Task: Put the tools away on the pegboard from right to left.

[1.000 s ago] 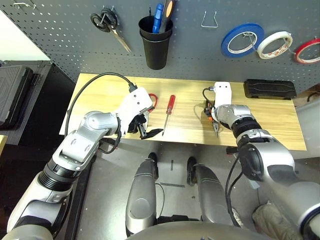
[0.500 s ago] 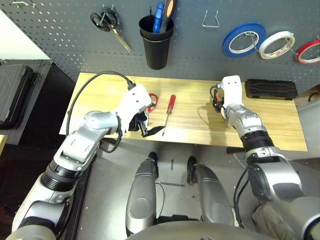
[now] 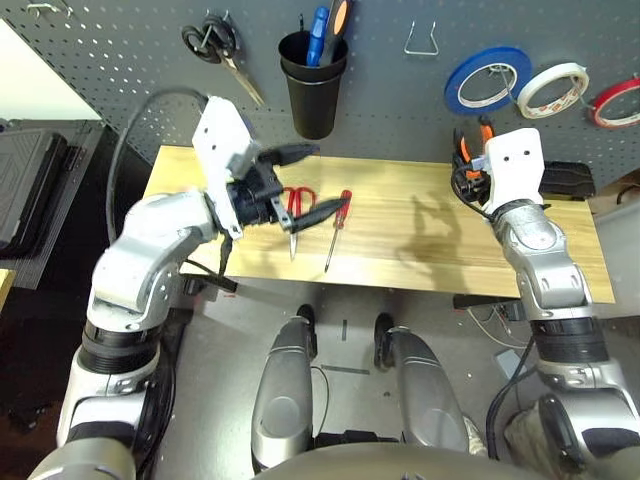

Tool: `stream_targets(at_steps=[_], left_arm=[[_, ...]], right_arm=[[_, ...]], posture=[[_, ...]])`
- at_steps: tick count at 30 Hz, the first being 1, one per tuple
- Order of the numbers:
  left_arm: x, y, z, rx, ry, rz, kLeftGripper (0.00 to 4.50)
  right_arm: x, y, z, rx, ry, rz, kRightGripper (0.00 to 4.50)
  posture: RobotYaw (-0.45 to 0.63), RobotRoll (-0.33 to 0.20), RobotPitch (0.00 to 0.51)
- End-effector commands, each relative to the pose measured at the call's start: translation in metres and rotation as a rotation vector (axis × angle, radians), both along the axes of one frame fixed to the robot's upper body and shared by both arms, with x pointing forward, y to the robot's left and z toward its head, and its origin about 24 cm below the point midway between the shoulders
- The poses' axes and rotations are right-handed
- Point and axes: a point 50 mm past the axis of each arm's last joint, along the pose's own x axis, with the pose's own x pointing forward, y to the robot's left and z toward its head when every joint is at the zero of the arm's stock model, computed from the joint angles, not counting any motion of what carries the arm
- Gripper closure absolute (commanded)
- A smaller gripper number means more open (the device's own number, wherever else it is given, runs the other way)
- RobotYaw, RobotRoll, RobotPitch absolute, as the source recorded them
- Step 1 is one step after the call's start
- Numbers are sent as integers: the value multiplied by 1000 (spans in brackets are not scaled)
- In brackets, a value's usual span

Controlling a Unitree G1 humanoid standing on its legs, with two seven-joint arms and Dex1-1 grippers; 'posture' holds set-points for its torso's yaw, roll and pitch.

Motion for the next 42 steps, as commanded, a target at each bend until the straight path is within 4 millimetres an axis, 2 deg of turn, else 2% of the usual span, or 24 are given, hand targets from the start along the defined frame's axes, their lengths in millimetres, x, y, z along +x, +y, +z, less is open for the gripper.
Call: stream_targets(at_steps=[1, 7, 11, 15, 21, 26, 36, 42], left_arm=[[-7, -2, 11, -48, -31, -33, 0], [-8, -1, 22, -92, -57, -44, 0], [-7, -2, 25, -100, -61, -46, 0], [-5, -1, 24, -89, -64, -31, 0], [2, -1, 18, -57, -74, 8, 0], [3, -2, 16, -49, -73, 6, 0], [3, -3, 11, -18, -71, 21, 0], [1, -3, 8, -15, -66, 35, 0]], right_arm=[[-15, 5, 13, -18, -110, 46, 1426], [-27, 13, 30, -10, -252, 91, 1426], [-27, 21, 47, 33, -351, 80, 1426], [-20, 29, 71, 66, -448, 90, 1426], [-7, 42, 119, 105, -581, 143, 1426], [5, 54, 143, 158, -622, 183, 1426], [35, 71, 154, 303, -600, 176, 1426], [53, 79, 151, 358, -576, 172, 1426]], posture=[[181, 0, 295], [166, 0, 294], [161, 0, 293], [152, 0, 291], [142, 0, 287], [141, 0, 284], [173, 0, 285], [197, 0, 293]])
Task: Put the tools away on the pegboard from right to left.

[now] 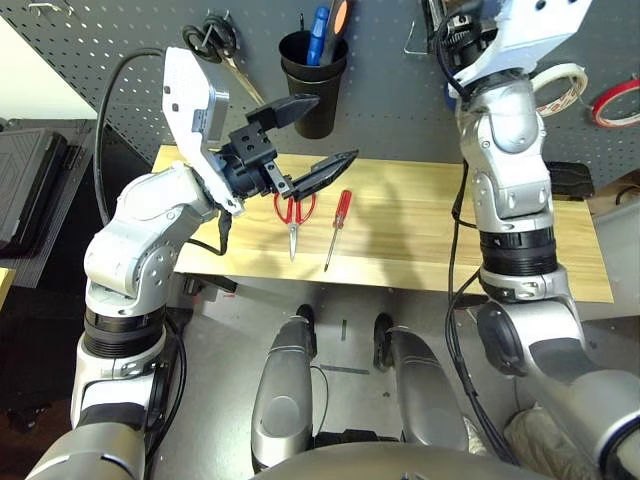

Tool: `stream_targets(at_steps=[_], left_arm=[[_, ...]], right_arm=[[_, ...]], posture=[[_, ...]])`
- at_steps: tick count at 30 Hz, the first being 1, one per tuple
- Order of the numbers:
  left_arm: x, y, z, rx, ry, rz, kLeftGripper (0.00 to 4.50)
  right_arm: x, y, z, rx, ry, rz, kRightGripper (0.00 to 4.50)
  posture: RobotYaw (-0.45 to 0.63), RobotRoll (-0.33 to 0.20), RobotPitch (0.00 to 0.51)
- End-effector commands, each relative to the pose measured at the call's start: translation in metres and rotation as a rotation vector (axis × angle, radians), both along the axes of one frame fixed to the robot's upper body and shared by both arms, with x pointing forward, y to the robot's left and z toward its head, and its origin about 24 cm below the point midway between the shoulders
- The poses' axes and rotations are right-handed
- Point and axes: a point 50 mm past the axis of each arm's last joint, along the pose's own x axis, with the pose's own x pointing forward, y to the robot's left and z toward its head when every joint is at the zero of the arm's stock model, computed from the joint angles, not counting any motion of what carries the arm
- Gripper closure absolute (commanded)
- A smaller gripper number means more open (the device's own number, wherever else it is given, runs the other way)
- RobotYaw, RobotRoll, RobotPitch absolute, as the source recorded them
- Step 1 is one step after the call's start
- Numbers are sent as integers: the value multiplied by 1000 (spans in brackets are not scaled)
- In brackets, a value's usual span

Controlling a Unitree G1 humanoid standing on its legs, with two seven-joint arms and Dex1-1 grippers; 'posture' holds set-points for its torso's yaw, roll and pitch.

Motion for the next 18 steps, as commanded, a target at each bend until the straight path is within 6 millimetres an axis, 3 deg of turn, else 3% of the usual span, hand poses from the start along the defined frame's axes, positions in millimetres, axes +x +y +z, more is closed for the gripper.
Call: stream_targets(at_steps=[1, 7, 18], left_arm=[[-5, -1, -2, 26, -9, 0, 0], [-8, 0, -4, 27, -4, 16, 0], [-9, 0, -6, 27, 1, 26, 0]], right_arm=[[3, 4, 2, 46, -28, 19, 1426], [9, 16, -1, 56, -35, 50, 1426], [3, 24, 12, -39, -174, 53, 1426]], posture=[[208, 0, 297], [226, 0, 302], [230, 0, 292]])
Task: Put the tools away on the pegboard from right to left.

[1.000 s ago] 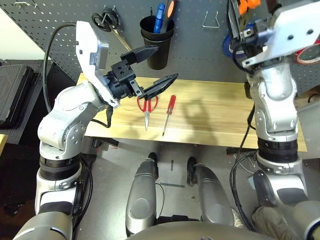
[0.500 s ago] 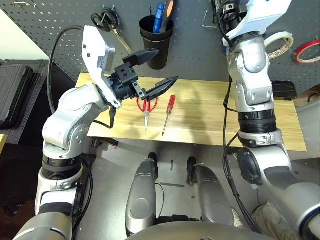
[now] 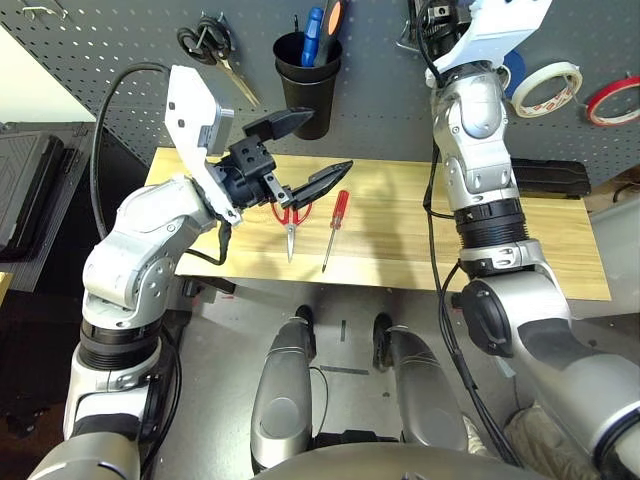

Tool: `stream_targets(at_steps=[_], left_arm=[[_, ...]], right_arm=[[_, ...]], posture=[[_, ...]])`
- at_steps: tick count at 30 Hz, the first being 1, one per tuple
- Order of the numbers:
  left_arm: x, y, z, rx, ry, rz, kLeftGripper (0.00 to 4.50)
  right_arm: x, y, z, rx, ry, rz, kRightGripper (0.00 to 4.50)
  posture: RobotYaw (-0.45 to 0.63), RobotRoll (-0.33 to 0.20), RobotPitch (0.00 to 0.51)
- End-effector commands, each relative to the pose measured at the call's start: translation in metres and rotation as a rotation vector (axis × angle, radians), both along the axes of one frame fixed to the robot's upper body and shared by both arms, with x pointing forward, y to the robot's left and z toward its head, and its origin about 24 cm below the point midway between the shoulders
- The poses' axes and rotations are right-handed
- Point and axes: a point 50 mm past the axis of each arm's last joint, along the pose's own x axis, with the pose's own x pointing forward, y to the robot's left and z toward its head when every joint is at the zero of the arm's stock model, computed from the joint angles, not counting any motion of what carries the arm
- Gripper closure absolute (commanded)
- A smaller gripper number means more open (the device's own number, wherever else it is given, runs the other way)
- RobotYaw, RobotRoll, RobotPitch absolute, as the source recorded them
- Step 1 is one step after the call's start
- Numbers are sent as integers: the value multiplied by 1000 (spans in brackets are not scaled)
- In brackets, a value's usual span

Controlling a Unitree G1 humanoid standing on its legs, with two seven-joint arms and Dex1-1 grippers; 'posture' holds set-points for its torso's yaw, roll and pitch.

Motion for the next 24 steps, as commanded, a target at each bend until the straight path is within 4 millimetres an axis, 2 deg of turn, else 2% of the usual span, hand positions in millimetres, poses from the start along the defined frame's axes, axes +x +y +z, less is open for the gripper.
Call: stream_targets(at_steps=[1, 10, 24], left_arm=[[-4, -2, -2, 12, -4, -15, 0], [-1, -5, -2, 14, -6, -29, 0], [-3, -4, -5, 24, 8, -18, 0]], right_arm=[[-9, 7, 11, -52, -103, 11, 1426], [-15, 11, 12, -69, -143, 24, 1426], [2, 7, -13, -23, 1, -30, 1426]], posture=[[224, 0, 288], [212, 0, 278], [233, 0, 295]])
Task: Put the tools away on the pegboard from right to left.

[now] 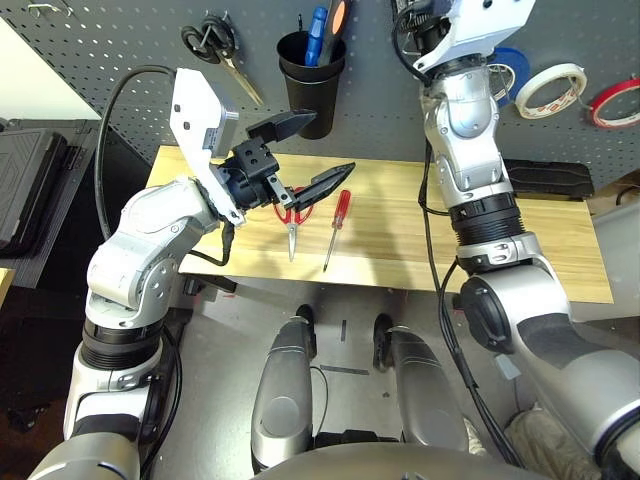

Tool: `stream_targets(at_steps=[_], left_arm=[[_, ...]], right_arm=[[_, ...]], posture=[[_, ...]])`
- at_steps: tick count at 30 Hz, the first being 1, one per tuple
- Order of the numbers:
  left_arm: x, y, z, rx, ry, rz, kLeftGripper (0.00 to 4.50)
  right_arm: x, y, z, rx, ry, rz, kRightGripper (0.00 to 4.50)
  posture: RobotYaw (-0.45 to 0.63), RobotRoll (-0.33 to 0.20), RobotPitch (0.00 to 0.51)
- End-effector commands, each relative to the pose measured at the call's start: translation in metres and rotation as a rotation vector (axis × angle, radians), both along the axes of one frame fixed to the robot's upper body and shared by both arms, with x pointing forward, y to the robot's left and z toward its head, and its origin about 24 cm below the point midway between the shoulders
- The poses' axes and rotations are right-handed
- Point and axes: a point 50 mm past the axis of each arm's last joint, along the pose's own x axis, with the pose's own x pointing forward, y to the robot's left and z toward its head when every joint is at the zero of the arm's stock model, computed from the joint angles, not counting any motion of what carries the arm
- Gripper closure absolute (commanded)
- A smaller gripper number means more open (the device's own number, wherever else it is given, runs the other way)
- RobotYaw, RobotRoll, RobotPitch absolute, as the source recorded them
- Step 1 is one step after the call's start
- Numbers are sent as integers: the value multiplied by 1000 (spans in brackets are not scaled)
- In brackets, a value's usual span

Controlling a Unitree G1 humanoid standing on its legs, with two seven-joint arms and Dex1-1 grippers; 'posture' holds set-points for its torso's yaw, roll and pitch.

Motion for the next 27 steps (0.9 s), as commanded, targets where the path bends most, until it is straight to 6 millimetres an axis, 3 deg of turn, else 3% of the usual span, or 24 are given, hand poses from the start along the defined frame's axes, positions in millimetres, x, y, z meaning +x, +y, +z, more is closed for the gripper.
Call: stream_targets(at_steps=[1, 9, 11, 14, 21, 27], left_arm=[[-4, -1, -3, 20, 7, -8, 0], [-4, -1, -6, 26, 20, -4, 0], [-3, -1, -7, 30, 25, -1, 0], [-1, 0, -11, 41, 46, 5, 0], [2, 3, -21, 63, 96, 40, 0], [7, 0, -41, 62, 171, 94, 0]], right_arm=[[4, -5, -10, 11, 32, -32, 1426], [13, -3, -36, -31, 172, -41, 1426], [14, -4, -42, -42, 195, -44, 702], [8, -6, -41, -86, 108, -55, 25], [-5, -23, -44, -144, -43, -82, 25], [-25, -42, -75, -296, 28, -32, 25]], posture=[[233, 0, 296], [227, 0, 302], [226, 0, 303], [221, 0, 306], [216, 0, 310], [206, 0, 316]])
